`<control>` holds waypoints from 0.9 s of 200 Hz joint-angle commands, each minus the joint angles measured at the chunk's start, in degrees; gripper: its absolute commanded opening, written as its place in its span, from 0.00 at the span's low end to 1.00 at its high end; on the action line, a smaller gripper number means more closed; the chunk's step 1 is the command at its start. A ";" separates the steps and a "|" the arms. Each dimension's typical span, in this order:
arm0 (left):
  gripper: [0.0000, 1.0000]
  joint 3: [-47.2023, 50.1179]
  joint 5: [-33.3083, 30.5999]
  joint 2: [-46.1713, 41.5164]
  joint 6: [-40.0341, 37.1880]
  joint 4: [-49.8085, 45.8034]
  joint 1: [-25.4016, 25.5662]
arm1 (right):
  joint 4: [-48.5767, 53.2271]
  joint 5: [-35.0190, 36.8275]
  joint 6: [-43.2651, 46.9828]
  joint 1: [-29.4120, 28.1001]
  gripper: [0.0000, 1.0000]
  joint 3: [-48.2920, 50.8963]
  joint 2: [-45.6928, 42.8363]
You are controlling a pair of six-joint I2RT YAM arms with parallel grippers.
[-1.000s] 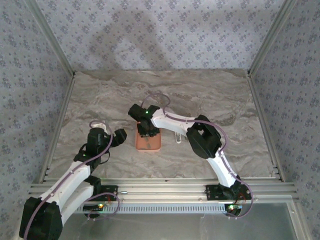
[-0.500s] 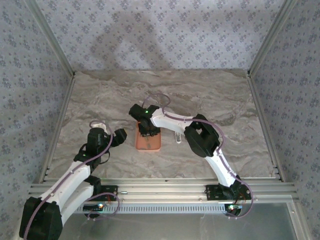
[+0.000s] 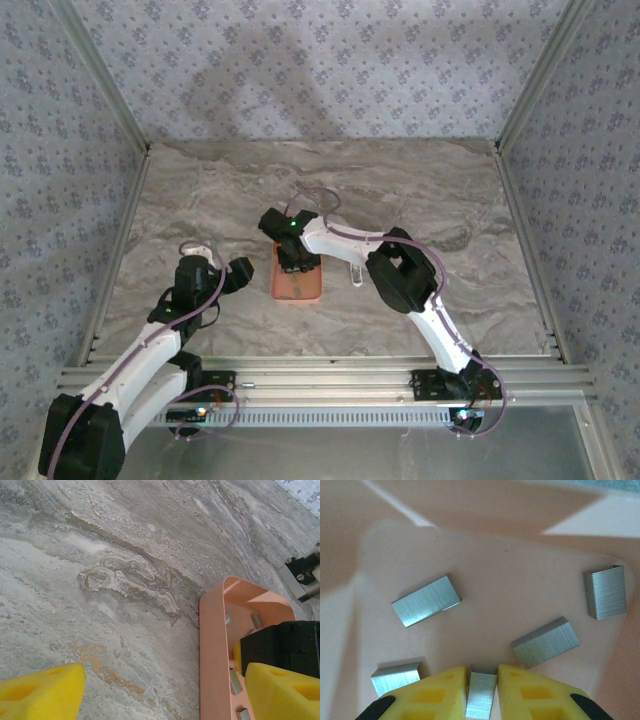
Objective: Load the staples into the stapler
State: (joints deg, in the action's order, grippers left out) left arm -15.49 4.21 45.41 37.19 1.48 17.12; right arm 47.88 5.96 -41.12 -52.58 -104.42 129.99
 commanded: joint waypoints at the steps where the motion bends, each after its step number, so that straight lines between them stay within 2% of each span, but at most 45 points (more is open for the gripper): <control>1: 0.83 0.19 0.01 -0.76 0.24 0.44 -0.43 | 0.81 -0.84 -0.76 0.11 0.22 -0.62 2.98; 133: 0.83 -1.78 2.62 -2.69 0.77 -1.52 -0.43 | -8.12 -0.32 2.16 -0.25 0.19 3.25 -3.42; 180: 0.83 -2.33 3.96 -3.96 2.74 -1.72 -0.34 | -12.24 -0.43 2.72 -0.37 0.19 7.60 -7.95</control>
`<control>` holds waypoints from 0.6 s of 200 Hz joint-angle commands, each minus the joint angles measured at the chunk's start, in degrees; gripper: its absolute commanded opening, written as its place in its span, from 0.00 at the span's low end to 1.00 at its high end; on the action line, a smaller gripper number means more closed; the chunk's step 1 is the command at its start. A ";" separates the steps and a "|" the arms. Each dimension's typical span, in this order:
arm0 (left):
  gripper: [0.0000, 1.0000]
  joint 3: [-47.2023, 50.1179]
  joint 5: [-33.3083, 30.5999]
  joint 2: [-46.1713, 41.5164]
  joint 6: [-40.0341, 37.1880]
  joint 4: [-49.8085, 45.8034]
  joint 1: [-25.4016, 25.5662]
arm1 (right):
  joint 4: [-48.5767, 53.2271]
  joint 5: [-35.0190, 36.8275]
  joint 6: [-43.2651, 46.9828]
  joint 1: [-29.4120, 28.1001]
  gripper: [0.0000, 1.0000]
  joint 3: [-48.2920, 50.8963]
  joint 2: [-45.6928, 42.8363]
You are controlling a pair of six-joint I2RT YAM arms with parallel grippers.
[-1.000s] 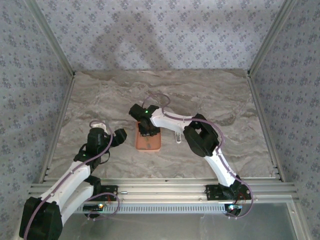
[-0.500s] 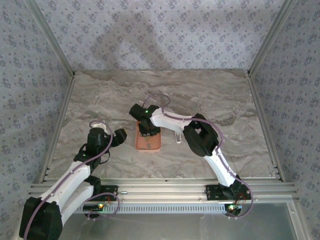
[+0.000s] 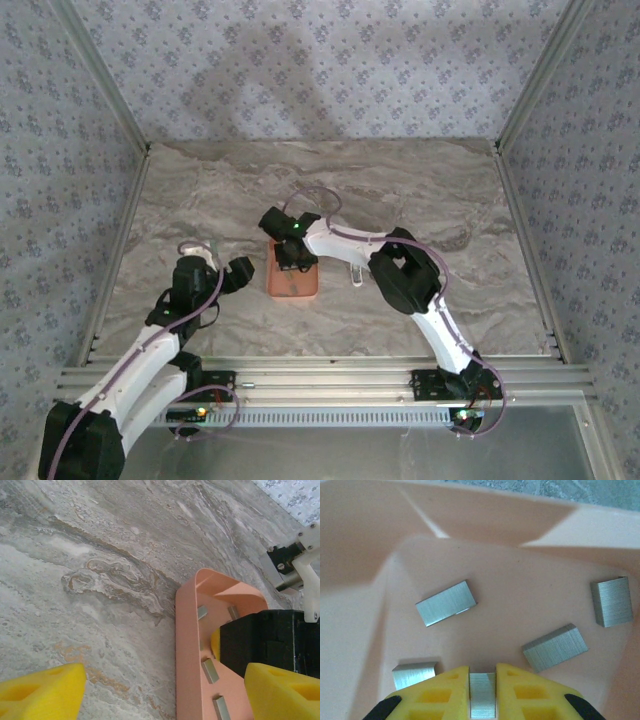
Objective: Load the staples into the stapler
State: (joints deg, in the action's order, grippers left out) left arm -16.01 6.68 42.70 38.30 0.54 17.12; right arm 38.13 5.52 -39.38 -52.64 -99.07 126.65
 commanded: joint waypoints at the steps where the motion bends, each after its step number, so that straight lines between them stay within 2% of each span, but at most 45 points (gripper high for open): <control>1: 0.83 -1.82 1.45 -1.23 1.61 -0.79 -0.34 | -2.64 -0.03 0.97 -0.29 0.19 2.36 -4.72; 75: 0.82 -3.77 0.34 -1.02 2.23 -1.05 2.44 | -7.95 3.33 1.24 -0.61 0.18 14.24 -18.67; 120: 0.82 -3.28 -3.36 4.01 3.27 3.42 9.76 | -8.36 5.14 0.62 -0.09 0.18 24.96 -29.82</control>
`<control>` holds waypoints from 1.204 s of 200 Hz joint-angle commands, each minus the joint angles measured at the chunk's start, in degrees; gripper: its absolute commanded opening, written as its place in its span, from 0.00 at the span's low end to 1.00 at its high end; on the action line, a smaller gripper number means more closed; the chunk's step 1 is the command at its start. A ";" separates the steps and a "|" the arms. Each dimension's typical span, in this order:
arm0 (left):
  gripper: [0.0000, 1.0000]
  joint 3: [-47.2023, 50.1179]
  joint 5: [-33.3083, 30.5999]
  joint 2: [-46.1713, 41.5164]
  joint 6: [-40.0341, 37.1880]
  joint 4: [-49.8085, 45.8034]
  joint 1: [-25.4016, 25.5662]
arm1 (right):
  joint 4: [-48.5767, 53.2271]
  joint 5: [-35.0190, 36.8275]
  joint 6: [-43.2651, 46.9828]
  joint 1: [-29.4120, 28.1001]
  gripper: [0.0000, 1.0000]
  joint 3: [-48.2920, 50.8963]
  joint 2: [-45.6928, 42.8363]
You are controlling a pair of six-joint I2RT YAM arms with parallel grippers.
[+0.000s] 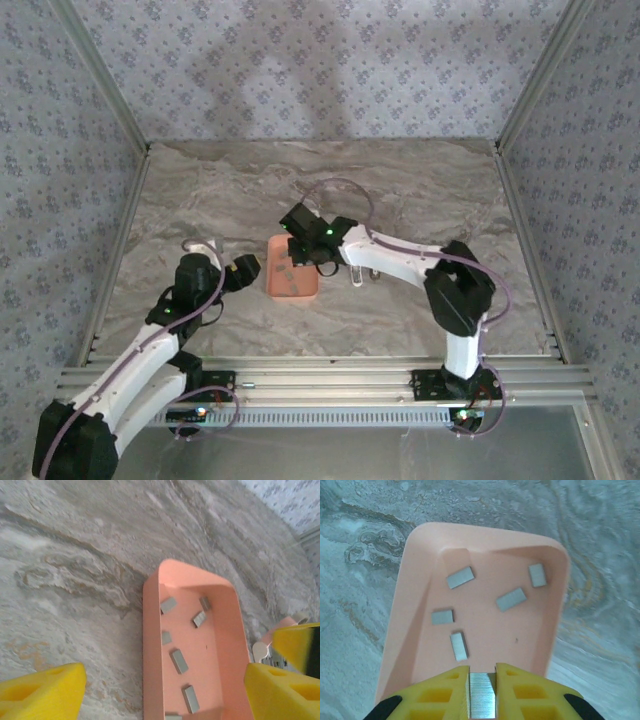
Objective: Load the staples into the stapler
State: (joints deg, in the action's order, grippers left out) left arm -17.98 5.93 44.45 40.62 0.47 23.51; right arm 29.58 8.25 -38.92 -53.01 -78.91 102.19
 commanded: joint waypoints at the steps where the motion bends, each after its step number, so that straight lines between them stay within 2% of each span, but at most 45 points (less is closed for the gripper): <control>1: 0.82 -1.34 -2.74 2.42 0.99 3.53 3.56 | 0.20 2.44 0.11 0.32 0.18 4.99 -5.61; 38: 0.82 -2.33 -5.92 8.71 1.13 8.31 9.72 | 2.67 3.87 -1.27 0.64 0.18 14.90 -13.93; 71: 0.82 -4.39 -8.39 12.49 0.84 8.83 13.72 | 4.60 3.56 -2.65 1.29 0.18 23.34 -21.10; 111: 0.83 -4.37 -9.91 12.85 0.59 8.84 15.37 | 6.97 3.69 -3.00 1.17 0.19 30.39 -25.74; 159: 0.83 -4.50 -9.89 14.34 0.61 9.70 16.37 | 5.41 0.87 -4.89 0.24 0.19 36.89 -24.97; 241: 0.83 -4.53 -10.68 14.62 0.55 9.80 17.54 | 6.23 -2.55 -5.12 0.11 0.19 37.82 -20.65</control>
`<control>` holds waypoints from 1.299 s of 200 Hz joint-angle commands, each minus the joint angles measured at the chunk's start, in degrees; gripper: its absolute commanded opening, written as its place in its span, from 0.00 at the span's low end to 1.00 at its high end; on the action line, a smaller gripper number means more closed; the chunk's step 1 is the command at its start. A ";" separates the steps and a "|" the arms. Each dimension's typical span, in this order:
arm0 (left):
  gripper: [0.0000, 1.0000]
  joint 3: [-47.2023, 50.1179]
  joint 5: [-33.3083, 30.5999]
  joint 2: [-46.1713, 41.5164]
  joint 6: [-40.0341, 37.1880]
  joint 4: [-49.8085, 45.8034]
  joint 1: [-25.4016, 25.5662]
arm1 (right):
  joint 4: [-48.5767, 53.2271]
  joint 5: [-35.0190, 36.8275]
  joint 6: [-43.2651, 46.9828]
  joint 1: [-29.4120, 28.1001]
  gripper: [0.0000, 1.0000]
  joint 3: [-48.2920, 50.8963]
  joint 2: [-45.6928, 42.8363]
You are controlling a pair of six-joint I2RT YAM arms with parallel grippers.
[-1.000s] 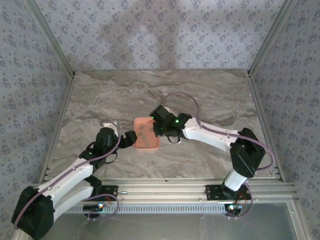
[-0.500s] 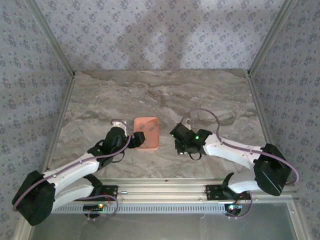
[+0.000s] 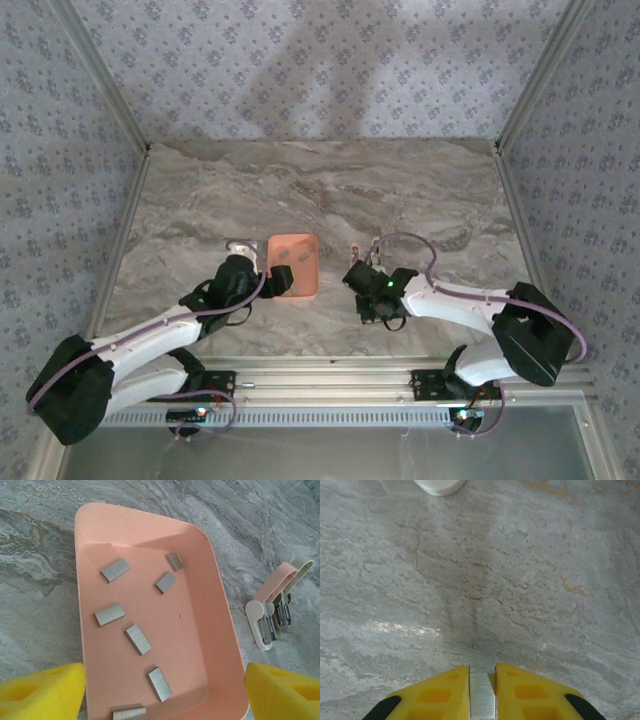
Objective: Load the staples into the stapler
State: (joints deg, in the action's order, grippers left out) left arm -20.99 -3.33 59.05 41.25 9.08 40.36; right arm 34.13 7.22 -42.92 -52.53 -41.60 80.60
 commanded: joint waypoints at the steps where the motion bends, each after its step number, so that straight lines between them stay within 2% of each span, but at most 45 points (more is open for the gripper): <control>1: 0.83 -1.51 -1.41 0.02 -0.06 1.15 0.69 | 1.70 -1.52 -1.16 -0.37 0.19 0.54 1.00; 42: 0.83 -1.20 -1.67 0.11 -0.19 1.33 0.71 | 2.08 -2.40 -1.03 -0.37 0.20 0.44 2.47; 75: 0.83 -1.07 -1.63 -0.07 -0.18 1.37 0.85 | 3.64 -2.54 -0.70 -0.28 0.25 -0.31 2.72; 96: 0.83 -0.99 -1.72 -0.07 -0.12 1.49 0.84 | 7.01 -1.79 -0.05 -0.22 0.32 -2.78 2.57; 118: 0.83 -1.15 -1.61 -0.16 -0.19 1.39 0.84 | 12.64 -0.53 0.19 -0.08 0.34 -6.23 1.18; 143: 0.83 -1.25 -1.64 -0.49 -0.37 1.21 0.94 | 15.46 -3.46 0.17 1.76 0.36 -8.38 -0.56; 214: 0.83 -1.51 -1.57 -1.21 -0.56 0.76 0.95 | 13.14 -10.84 0.34 6.98 0.36 -6.42 1.05; 260: 0.83 -1.59 -1.63 -0.86 -0.69 0.89 0.95 | 11.78 -10.40 0.49 7.02 0.36 -6.43 3.70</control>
State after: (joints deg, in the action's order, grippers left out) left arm -20.99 -4.36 58.92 41.21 9.21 40.95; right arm 46.06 -2.46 -42.83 -45.56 -48.40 82.96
